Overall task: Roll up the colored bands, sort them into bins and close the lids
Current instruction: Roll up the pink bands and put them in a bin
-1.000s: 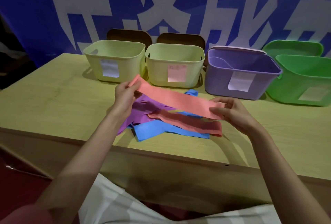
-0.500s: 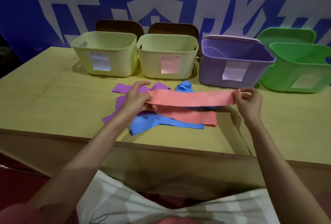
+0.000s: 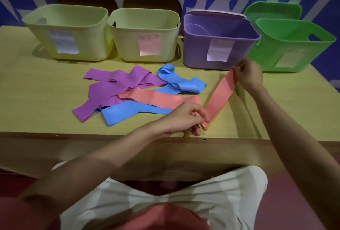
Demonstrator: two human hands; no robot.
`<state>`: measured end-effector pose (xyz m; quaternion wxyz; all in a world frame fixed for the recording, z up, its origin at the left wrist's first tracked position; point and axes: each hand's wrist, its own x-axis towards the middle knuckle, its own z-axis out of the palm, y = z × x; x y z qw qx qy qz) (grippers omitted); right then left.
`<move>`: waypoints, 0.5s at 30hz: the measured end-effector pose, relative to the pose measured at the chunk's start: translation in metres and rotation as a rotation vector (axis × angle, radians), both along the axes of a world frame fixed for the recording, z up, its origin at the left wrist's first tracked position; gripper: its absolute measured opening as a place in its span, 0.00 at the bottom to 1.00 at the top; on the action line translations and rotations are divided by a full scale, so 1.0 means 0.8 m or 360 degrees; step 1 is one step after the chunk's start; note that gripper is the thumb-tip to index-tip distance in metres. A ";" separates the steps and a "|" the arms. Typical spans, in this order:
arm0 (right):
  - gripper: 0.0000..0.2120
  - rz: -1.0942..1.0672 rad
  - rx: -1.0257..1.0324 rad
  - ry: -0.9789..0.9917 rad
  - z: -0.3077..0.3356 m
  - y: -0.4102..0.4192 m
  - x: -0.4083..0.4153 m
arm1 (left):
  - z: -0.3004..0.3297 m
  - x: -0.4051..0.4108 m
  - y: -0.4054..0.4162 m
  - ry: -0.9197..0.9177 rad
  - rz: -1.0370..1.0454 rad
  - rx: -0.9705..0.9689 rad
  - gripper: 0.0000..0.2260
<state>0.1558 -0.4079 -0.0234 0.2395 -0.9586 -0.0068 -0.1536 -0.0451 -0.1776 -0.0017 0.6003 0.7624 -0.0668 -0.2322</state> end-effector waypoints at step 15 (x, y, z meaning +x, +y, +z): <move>0.13 -0.0337 0.0035 -0.0116 -0.019 0.007 -0.013 | -0.016 0.008 -0.008 0.0268 0.0035 -0.0150 0.06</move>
